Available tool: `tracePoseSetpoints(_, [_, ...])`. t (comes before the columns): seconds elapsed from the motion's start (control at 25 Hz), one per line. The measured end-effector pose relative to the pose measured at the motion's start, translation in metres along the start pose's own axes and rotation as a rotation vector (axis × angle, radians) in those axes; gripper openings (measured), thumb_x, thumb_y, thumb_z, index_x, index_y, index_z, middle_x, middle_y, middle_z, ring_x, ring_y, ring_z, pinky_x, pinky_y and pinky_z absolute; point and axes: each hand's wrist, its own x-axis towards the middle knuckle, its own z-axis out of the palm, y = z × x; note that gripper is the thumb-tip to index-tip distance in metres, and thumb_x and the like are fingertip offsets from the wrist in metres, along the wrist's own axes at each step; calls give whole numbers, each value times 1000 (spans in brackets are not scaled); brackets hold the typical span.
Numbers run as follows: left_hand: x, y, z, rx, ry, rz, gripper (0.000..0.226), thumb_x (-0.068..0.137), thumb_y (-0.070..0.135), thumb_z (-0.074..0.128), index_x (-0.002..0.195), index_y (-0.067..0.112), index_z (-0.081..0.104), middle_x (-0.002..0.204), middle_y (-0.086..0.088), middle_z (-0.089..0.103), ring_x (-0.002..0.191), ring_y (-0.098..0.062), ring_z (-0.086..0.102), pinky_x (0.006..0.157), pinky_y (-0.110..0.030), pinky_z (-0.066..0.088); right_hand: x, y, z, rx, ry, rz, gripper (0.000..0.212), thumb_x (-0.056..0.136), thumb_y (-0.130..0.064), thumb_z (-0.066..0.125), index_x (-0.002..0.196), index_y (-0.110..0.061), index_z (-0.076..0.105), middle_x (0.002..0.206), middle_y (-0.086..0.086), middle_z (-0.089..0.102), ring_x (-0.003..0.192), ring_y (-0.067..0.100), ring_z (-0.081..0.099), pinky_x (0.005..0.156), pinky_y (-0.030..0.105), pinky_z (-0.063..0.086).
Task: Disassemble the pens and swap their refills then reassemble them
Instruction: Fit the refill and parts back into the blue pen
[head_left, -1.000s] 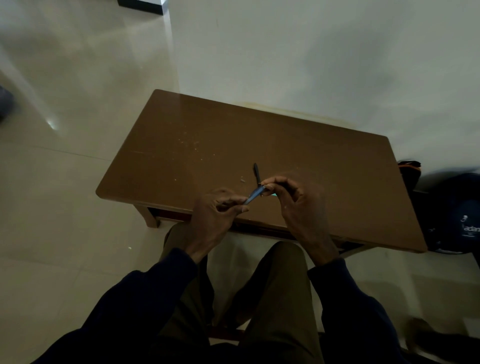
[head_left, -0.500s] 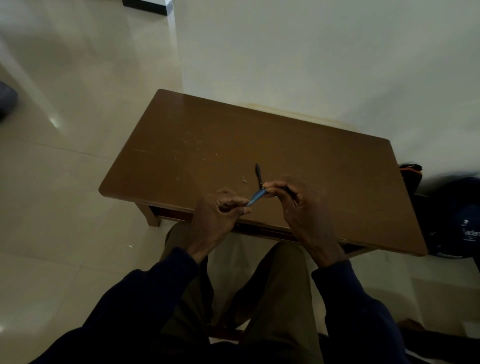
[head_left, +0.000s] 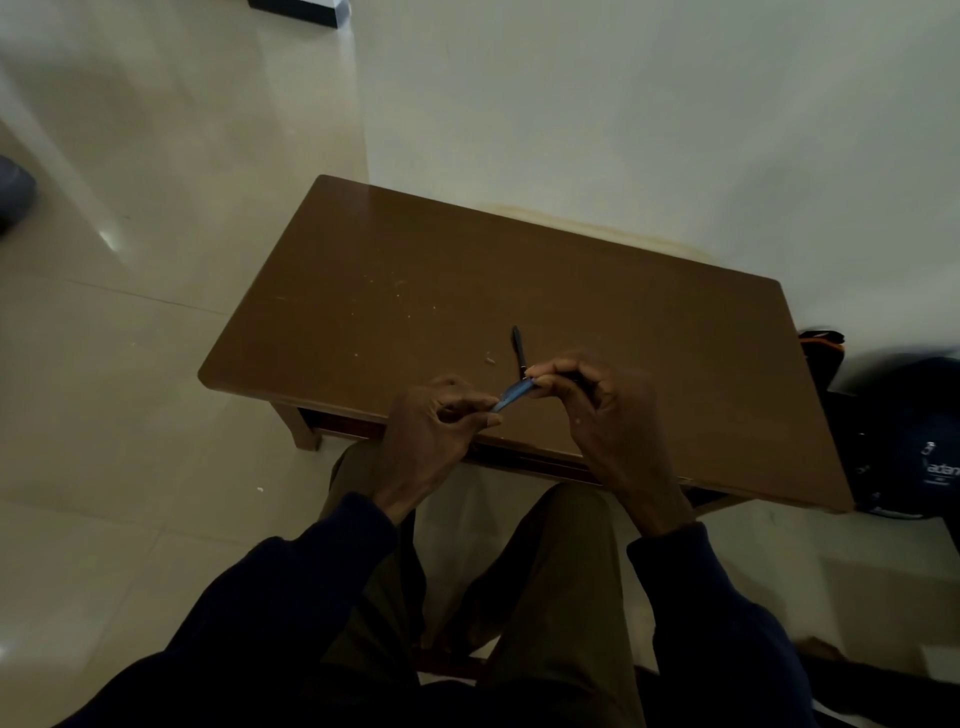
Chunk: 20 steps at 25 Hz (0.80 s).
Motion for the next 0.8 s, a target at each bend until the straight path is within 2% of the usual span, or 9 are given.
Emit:
tracePoseSetpoints(0.12, [-1, -2, -1, -15, 12, -14, 19, 80, 7, 82, 98, 12, 79, 89, 6, 70, 80, -3, 70, 71, -20, 59, 2, 1, 1, 201, -40, 153, 9, 96, -2, 66, 97, -6, 75, 97, 6, 77, 88, 13, 76, 80, 30, 63])
tracePoseSetpoints(0.2, [0, -3, 0, -24, 35, -6, 20, 80, 8, 83, 99, 12, 80, 90, 5, 71, 80, -6, 70, 70, -22, 60, 2, 0, 1, 357, -38, 249, 10, 95, -3, 67, 95, -9, 76, 96, 6, 78, 89, 18, 77, 81, 30, 62])
tracePoseSetpoints(0.32, [0, -3, -1, -7, 39, 30, 21, 81, 11, 83, 101, 16, 79, 91, 7, 70, 82, -4, 69, 69, -19, 58, 2, -2, 0, 452, -8, 272, 13, 94, -4, 67, 93, -14, 76, 96, 7, 79, 90, 24, 77, 82, 31, 62])
tracePoseSetpoints(0.52, [0, -3, 0, 46, 29, 71, 21, 81, 14, 83, 101, 21, 79, 91, 10, 69, 82, -3, 69, 68, -14, 56, 1, 1, 2, 275, 24, 255, 9, 95, -3, 67, 96, -6, 75, 95, 9, 77, 89, 19, 76, 82, 34, 63])
tracePoseSetpoints(0.6, [-1, -2, 0, 52, 32, 71, 21, 81, 16, 83, 101, 23, 78, 92, 10, 69, 82, -4, 69, 68, -13, 56, 2, 1, 0, 161, 9, 196, 9, 95, -4, 68, 97, -1, 76, 94, 8, 76, 88, 14, 75, 81, 28, 62])
tracePoseSetpoints(0.72, [0, -4, -1, 66, 33, 72, 21, 82, 15, 82, 103, 18, 79, 94, 4, 69, 83, -8, 69, 71, -18, 58, 6, -1, -6, 27, -18, 95, 9, 95, -5, 69, 98, 0, 76, 93, 7, 75, 84, 6, 73, 76, 15, 57])
tracePoseSetpoints(0.8, [1, -3, -1, 68, 39, 79, 23, 82, 13, 82, 104, 15, 80, 95, 2, 69, 84, -9, 69, 72, -22, 59, 7, -2, -6, 15, -17, 76, 8, 94, -4, 70, 97, 1, 76, 92, 7, 75, 83, 6, 74, 75, 15, 57])
